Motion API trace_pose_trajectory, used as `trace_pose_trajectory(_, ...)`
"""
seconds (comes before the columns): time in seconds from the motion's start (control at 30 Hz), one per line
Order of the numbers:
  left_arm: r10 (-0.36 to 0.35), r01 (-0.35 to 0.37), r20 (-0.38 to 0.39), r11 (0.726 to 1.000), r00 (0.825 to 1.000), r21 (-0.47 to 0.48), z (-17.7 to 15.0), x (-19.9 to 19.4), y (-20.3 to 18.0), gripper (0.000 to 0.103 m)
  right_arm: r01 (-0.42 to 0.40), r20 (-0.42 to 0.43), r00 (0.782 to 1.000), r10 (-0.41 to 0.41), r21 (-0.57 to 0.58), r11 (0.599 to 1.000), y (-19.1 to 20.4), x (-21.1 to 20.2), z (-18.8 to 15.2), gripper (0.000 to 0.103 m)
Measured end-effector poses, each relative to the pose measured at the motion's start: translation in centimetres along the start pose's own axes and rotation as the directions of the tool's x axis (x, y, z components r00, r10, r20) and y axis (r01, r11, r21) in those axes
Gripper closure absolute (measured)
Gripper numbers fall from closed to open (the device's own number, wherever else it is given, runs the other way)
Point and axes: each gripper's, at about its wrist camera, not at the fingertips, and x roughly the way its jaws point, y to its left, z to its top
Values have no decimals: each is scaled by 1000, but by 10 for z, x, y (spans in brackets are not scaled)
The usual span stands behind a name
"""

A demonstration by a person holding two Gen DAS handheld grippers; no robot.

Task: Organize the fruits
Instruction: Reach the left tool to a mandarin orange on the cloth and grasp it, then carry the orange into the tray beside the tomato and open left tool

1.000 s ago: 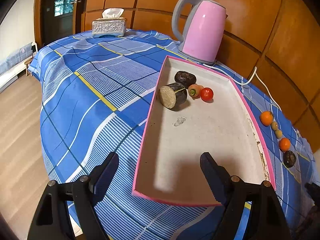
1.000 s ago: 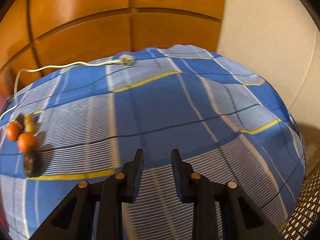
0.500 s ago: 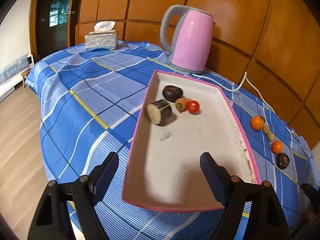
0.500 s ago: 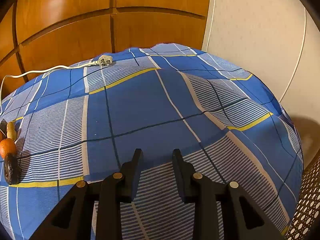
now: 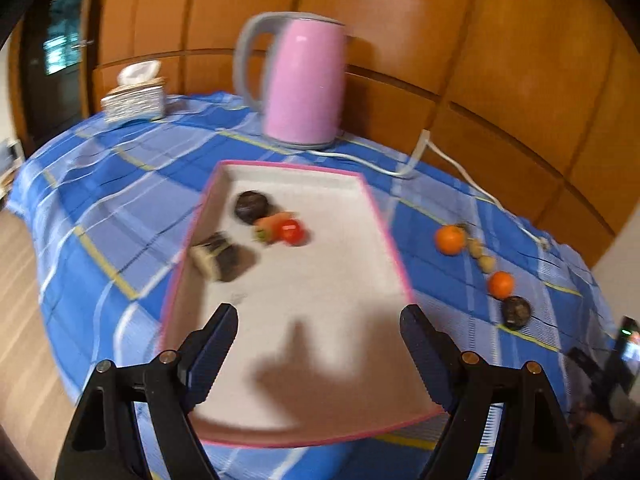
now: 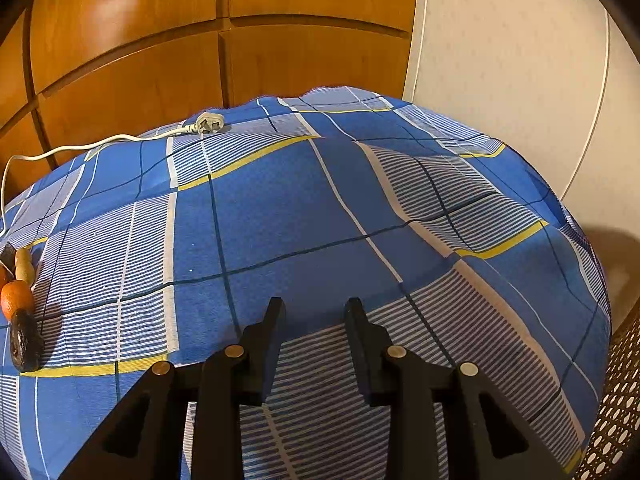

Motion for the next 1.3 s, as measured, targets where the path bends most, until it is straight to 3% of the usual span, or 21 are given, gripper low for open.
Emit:
trace_pose_trajectory(0.13, -81, 83, -31, 994, 996, 65, 11, 9, -33, 20, -3, 1, 1000, 3, 2, 1000, 0, 0, 0, 71)
trace_pose_trajectory(0.27, -174, 183, -89, 977, 981, 105, 24, 27, -70, 22, -5, 2, 1000, 5, 3, 1000, -1, 0, 0, 71)
trace_pose_trajectory(0.43, -278, 304, -205, 946, 938, 110, 37, 64, -119, 29, -7, 4, 1000, 7, 5, 1000, -1, 1, 0, 71)
trace_pose_trajectory(0.6, -294, 333, -274, 937, 916, 105, 39, 100, -160, 31, -8, 6, 1000, 8, 7, 1000, -1, 1, 1, 71)
trace_pose_trajectory(0.87, -286, 331, -365, 941, 886, 68, 36, 146, -194, 31, -2, 8, 1000, 2, 3, 1000, 1, 1, 0, 70)
trace_pose_trajectory(0.97, -293, 344, -403, 937, 867, 58, 35, 162, -204, 45, 4, 9, 1000, -3, -1, 1000, 2, 1, 0, 70)
trace_pose_trajectory(1.0, -290, 343, -409, 937, 865, 61, 34, 166, -206, 63, 4, 9, 1000, -4, -2, 1000, 2, 1, 0, 70)
trace_pose_trajectory(1.07, -308, 355, -412, 934, 858, 42, 31, 173, -205, 63, 8, 10, 1000, -8, -4, 1000, 2, 1, -1, 70)
trace_pose_trajectory(1.3, -323, 371, -373, 927, 870, 61, 26, 161, -197, 64, 10, 13, 1000, -10, -6, 1000, 2, 0, -2, 70)
